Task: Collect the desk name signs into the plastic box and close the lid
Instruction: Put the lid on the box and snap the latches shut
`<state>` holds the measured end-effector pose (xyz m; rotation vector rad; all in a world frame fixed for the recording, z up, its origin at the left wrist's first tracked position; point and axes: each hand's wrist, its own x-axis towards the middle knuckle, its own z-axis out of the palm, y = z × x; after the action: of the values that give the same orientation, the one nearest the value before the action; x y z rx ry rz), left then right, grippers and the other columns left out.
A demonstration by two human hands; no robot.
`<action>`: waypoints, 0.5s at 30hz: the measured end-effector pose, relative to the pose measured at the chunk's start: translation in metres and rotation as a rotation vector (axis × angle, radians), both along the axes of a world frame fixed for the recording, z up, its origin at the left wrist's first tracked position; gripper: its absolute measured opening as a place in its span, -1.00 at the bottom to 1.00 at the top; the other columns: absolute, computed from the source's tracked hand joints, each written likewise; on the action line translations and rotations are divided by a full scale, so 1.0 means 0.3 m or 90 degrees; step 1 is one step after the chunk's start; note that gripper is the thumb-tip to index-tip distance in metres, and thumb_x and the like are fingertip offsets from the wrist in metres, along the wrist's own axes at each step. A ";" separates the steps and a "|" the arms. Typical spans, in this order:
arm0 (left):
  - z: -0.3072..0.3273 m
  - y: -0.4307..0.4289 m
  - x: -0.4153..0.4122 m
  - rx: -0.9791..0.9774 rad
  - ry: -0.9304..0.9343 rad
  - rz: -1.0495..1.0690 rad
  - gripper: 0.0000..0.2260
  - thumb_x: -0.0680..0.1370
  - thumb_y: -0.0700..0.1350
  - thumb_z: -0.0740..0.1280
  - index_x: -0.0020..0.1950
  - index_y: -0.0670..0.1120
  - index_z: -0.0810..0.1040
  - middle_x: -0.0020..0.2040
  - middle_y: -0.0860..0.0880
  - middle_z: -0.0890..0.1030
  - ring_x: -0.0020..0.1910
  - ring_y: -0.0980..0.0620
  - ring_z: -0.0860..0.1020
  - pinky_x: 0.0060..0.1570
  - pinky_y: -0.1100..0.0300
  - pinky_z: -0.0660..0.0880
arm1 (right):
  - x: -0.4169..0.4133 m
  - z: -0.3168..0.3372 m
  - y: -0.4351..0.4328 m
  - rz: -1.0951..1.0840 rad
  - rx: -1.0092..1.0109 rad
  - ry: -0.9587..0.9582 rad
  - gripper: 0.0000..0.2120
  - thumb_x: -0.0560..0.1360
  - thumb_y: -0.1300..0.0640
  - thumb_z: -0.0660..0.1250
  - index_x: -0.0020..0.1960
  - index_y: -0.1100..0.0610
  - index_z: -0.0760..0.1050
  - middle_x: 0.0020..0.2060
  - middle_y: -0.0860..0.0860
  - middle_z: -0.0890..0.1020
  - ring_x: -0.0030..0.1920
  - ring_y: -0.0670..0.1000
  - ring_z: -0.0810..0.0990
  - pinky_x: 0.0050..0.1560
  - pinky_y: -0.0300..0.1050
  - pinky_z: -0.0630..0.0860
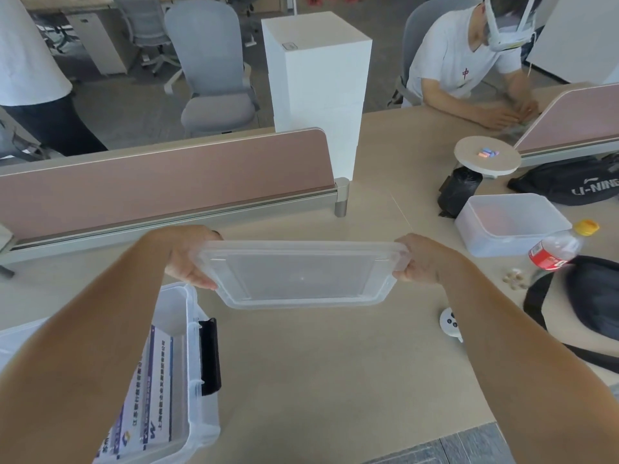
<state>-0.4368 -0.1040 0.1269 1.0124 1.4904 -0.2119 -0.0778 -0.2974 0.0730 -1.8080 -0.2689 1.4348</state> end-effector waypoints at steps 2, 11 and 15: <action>-0.014 -0.019 -0.010 -0.045 0.055 -0.085 -0.74 0.47 -0.21 0.36 0.13 -0.28 0.61 0.08 -0.30 0.66 -0.03 -0.31 0.65 -0.06 -0.07 0.63 | -0.009 0.010 -0.021 0.100 -0.016 -0.010 -0.88 0.62 0.29 0.16 -0.02 0.19 0.46 -0.14 0.08 0.51 -0.11 0.07 0.52 0.02 -0.11 0.48; -0.143 -0.076 0.048 0.150 0.311 -0.226 -0.65 0.53 0.06 0.33 0.21 -0.11 0.45 0.04 -0.20 0.60 -0.07 -0.08 0.63 -0.07 0.16 0.58 | -0.072 -0.030 -0.018 0.433 -0.238 -0.355 -0.77 0.58 0.07 0.35 0.19 0.13 0.49 0.20 0.11 0.53 0.15 0.18 0.54 0.11 -0.06 0.51; -0.160 -0.073 0.047 0.330 0.301 -0.218 -0.48 0.57 0.13 0.29 0.35 -0.24 0.42 0.17 -0.20 0.54 0.04 -0.15 0.53 0.01 0.10 0.47 | -0.061 -0.079 0.045 0.292 -0.221 -0.435 -0.66 0.60 0.11 0.19 0.28 0.30 0.44 0.14 0.20 0.56 0.09 0.21 0.56 0.03 -0.04 0.45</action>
<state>-0.4228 -0.1258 0.0790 1.7285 1.8377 -0.3349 -0.0960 -0.2838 0.0494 -2.6178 -0.8699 1.1417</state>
